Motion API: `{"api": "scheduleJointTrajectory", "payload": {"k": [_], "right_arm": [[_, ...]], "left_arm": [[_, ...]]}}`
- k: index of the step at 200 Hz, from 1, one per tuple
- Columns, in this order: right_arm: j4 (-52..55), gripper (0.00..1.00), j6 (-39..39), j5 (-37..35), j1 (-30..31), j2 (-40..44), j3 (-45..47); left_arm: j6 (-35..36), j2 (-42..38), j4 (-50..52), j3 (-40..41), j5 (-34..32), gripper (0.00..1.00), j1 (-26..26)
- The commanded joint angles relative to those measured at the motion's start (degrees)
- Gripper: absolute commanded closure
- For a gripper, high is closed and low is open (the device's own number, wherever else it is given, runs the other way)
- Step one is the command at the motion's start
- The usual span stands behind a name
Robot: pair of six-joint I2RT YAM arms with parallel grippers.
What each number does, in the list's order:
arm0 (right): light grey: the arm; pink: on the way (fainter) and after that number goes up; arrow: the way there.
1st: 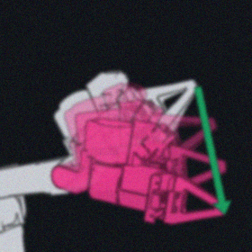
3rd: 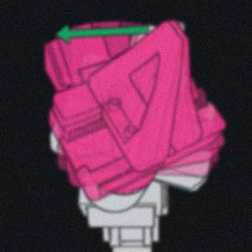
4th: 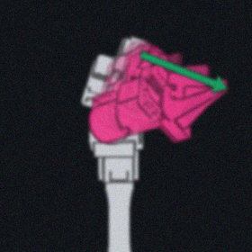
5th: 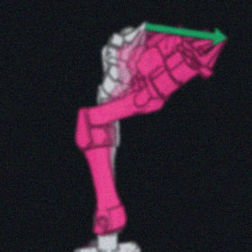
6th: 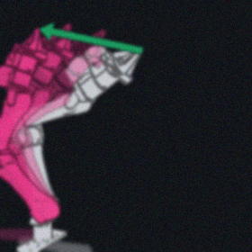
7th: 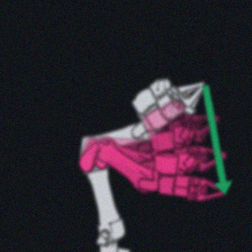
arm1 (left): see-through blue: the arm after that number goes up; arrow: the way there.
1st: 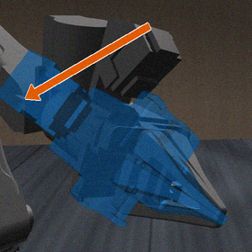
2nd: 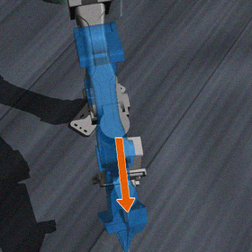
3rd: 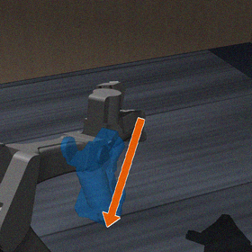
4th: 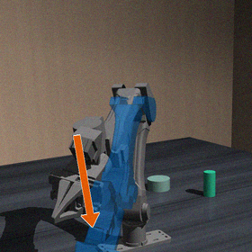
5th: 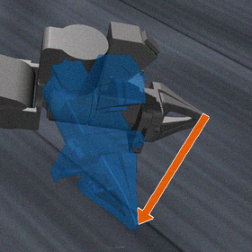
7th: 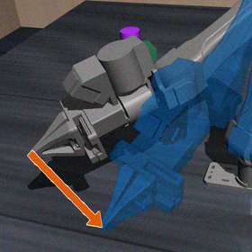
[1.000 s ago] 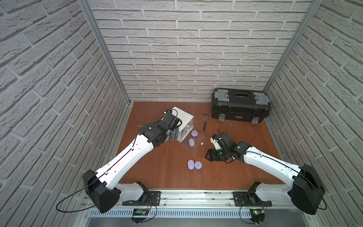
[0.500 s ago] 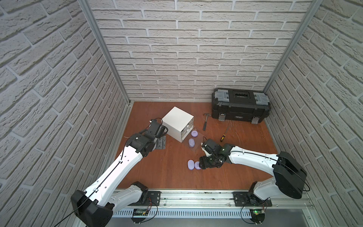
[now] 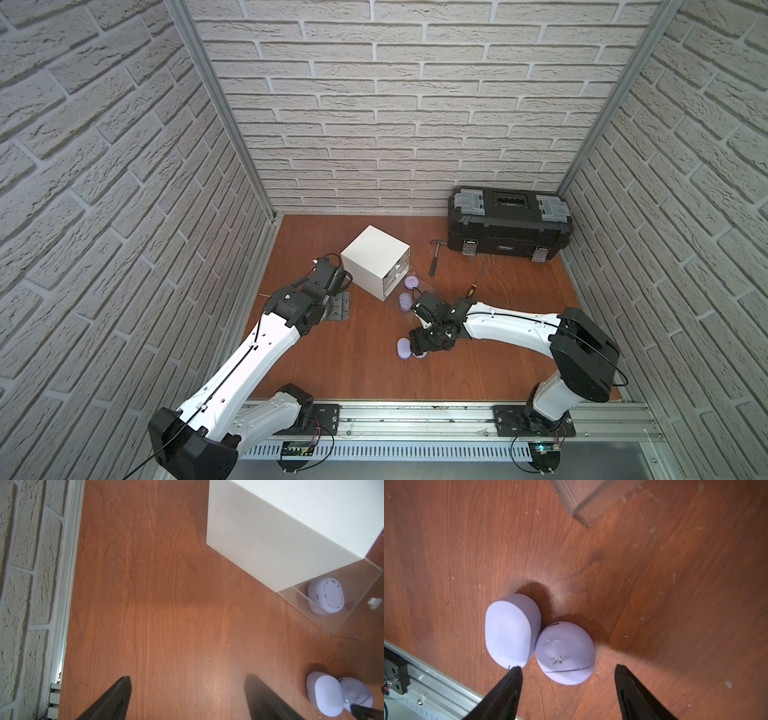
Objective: Put the bluetooth earphones in the drawer according to color
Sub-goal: Pick up the Bluetooth earphone from the center of the board.
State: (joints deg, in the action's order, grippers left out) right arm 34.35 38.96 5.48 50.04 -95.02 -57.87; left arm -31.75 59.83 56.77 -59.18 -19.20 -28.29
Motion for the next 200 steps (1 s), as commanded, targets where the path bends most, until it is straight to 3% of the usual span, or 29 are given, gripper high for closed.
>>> {"api": "scheduleJointTrajectory", "payload": {"k": [1, 200], "right_arm": [[2.25, 0.25, -0.46, -2.09, 1.09, -1.36, -2.13], [4.57, 0.25, -2.75, -3.47, 1.11, -2.74, -3.65]], "left_arm": [[-0.16, -1.18, -1.58, 0.95, 0.74, 0.1, 0.6], [0.12, -1.81, -2.37, 2.49, 2.37, 0.1, 1.49]]}}
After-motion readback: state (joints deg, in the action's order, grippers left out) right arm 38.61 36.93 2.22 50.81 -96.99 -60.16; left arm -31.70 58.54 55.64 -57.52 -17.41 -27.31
